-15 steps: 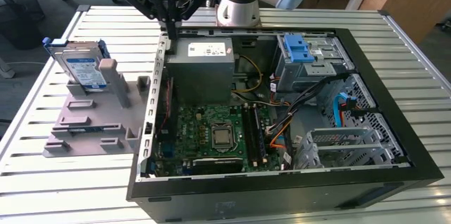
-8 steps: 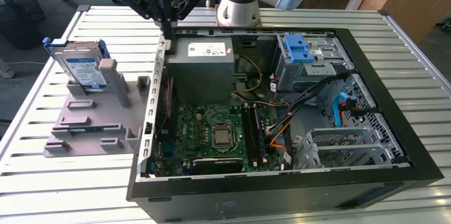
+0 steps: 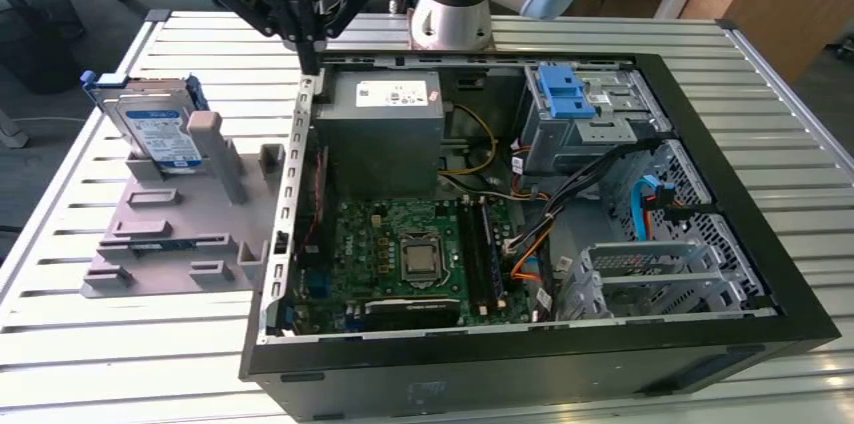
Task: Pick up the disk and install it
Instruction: 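Reach for the disk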
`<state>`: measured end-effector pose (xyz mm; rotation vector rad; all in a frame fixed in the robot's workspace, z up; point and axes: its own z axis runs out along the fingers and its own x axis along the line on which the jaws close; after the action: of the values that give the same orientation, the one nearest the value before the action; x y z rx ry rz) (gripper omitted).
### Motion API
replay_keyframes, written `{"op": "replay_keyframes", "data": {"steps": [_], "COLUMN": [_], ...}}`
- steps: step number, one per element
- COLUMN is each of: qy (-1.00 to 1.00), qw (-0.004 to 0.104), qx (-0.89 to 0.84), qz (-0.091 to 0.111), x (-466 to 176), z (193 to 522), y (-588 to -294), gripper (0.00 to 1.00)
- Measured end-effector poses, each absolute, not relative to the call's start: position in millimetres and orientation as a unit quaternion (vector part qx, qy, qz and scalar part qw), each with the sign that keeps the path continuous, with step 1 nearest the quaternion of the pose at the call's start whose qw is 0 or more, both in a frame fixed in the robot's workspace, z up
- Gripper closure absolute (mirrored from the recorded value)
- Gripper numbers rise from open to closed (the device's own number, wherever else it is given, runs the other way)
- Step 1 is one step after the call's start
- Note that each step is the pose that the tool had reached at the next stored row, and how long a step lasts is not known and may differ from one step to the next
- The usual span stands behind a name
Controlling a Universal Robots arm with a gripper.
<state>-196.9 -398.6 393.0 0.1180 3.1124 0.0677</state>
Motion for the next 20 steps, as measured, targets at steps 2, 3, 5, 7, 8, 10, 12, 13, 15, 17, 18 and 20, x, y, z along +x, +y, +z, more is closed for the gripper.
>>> {"op": "replay_keyframes", "data": {"steps": [2,3,5,7,8,10,12,13,15,17,18,20], "qy": [0.999,0.999,0.999,0.999,0.999,0.999,0.999,0.999,0.999,0.999,0.999,0.999], "qw": [0.013,0.013,0.013,0.013,0.013,0.013,0.013,0.013,0.013,0.013,0.013,0.013], "qx": [0.038,0.038,0.038,0.038,0.038,0.038,0.038,0.038,0.038,0.038,0.038,0.038], "qz": [0.022,0.022,0.022,0.022,0.022,0.022,0.022,0.022,0.022,0.022,0.022,0.022], "x": [-198.9,-200.0,-202.1,-204.2,-205.2,-207.2,-209.4,-210.4,-212.4,-214.0,-214.3,-214.6], "z": [393.0,393.0,393.0,393.0,393.0,393.0,393.0,393.0,393.0,393.0,393.0,393.0], "y": [-398.6,-398.6,-398.6,-398.6,-398.5,-398.5,-398.5,-398.5,-398.5,-398.5,-398.4,-398.5], "gripper": [0.89,0.89,0.89,0.89,0.89,0.89,0.89,0.89,0.89,0.89,0.89,0.89]}}
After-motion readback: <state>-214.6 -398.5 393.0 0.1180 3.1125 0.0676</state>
